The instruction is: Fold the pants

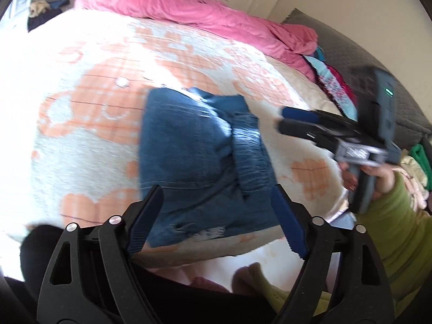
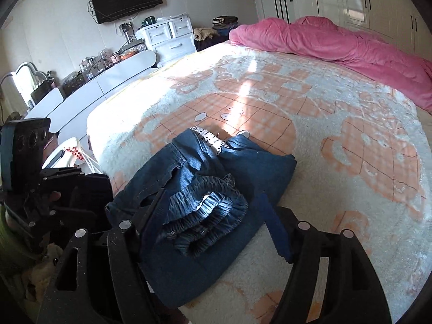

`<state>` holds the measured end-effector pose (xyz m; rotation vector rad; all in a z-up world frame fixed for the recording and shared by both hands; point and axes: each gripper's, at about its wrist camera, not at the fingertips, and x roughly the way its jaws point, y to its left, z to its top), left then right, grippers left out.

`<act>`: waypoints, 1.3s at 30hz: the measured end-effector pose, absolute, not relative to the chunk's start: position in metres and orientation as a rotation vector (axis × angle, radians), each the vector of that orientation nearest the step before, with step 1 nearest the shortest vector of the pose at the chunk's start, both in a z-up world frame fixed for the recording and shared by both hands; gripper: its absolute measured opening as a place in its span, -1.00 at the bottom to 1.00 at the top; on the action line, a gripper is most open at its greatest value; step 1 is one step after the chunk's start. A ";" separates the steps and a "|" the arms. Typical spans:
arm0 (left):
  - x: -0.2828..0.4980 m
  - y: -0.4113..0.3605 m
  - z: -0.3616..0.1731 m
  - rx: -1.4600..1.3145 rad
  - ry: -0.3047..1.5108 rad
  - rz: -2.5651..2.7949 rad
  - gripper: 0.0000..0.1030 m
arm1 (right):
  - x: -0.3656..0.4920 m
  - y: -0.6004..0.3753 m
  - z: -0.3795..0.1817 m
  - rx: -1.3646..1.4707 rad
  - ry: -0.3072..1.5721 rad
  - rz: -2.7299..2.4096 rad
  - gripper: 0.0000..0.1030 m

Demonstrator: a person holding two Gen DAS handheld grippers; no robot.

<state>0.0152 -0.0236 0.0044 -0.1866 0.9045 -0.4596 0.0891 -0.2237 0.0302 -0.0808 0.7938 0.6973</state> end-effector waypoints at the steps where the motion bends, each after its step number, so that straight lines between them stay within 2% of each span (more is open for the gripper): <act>1: 0.015 -0.020 0.006 -0.178 0.898 -0.436 0.49 | 0.082 -0.226 0.033 -0.086 0.774 0.693 0.39; 12: 0.043 0.020 0.011 -0.220 0.908 -0.317 0.51 | -0.002 -0.209 0.036 -0.199 0.677 0.775 0.42; 13: 0.048 0.020 0.010 -0.219 0.914 -0.319 0.48 | -0.008 -0.203 0.034 -0.228 0.670 0.785 0.42; 16: 0.068 0.010 0.009 -0.209 0.936 -0.355 0.18 | -0.029 -0.175 0.027 -0.330 0.641 0.849 0.39; 18: 0.080 0.002 0.005 -0.182 0.962 -0.373 -0.02 | -0.036 -0.157 0.021 -0.400 0.626 0.873 0.27; 20: 0.093 -0.005 0.000 -0.169 0.988 -0.396 -0.23 | -0.042 -0.139 0.014 -0.468 0.614 0.900 -0.01; 23: 0.107 -0.013 -0.008 -0.150 1.015 -0.405 -0.23 | -0.038 -0.119 0.004 -0.541 0.610 0.924 -0.19; 31: 0.119 -0.016 -0.024 -0.138 1.050 -0.406 -0.24 | -0.022 -0.077 -0.015 -0.726 0.552 0.911 -0.20; 34: 0.121 -0.016 -0.026 -0.140 1.050 -0.405 -0.23 | -0.006 -0.069 -0.025 -0.708 0.615 0.927 -0.76; 35: 0.121 -0.016 -0.026 -0.139 1.050 -0.407 -0.22 | -0.004 -0.070 -0.025 -0.678 0.659 0.958 -0.88; 39: 0.120 -0.015 -0.027 -0.149 1.032 -0.418 -0.22 | -0.019 -0.081 -0.018 -0.667 0.696 1.021 -0.96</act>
